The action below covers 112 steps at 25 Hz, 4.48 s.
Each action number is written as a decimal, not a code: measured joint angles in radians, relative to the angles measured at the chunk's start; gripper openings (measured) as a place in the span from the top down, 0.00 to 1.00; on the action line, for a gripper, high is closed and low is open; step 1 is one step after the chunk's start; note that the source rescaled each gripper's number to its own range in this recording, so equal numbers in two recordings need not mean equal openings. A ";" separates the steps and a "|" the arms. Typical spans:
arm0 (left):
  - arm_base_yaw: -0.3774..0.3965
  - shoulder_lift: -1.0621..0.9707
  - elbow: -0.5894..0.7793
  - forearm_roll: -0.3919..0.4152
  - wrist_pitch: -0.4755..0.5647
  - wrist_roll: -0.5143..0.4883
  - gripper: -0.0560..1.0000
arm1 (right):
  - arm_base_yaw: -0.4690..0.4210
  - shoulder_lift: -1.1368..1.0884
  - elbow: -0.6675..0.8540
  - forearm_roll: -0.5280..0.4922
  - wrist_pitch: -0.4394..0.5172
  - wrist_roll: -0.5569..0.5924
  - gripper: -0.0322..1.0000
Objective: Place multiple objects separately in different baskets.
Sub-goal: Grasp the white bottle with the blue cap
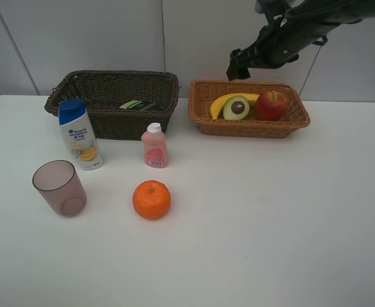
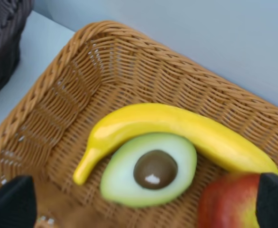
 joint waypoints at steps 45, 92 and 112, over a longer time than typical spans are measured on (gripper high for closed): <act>0.000 0.000 0.000 0.000 0.000 0.000 0.00 | 0.000 -1.401 0.807 -0.078 0.712 0.261 0.02; 0.000 0.000 0.000 0.000 0.000 0.000 0.00 | -0.212 -1.888 0.946 -0.086 0.564 0.307 0.03; 0.000 0.000 0.000 0.000 0.000 0.000 0.00 | -0.212 -1.888 0.946 -0.086 0.563 0.307 0.03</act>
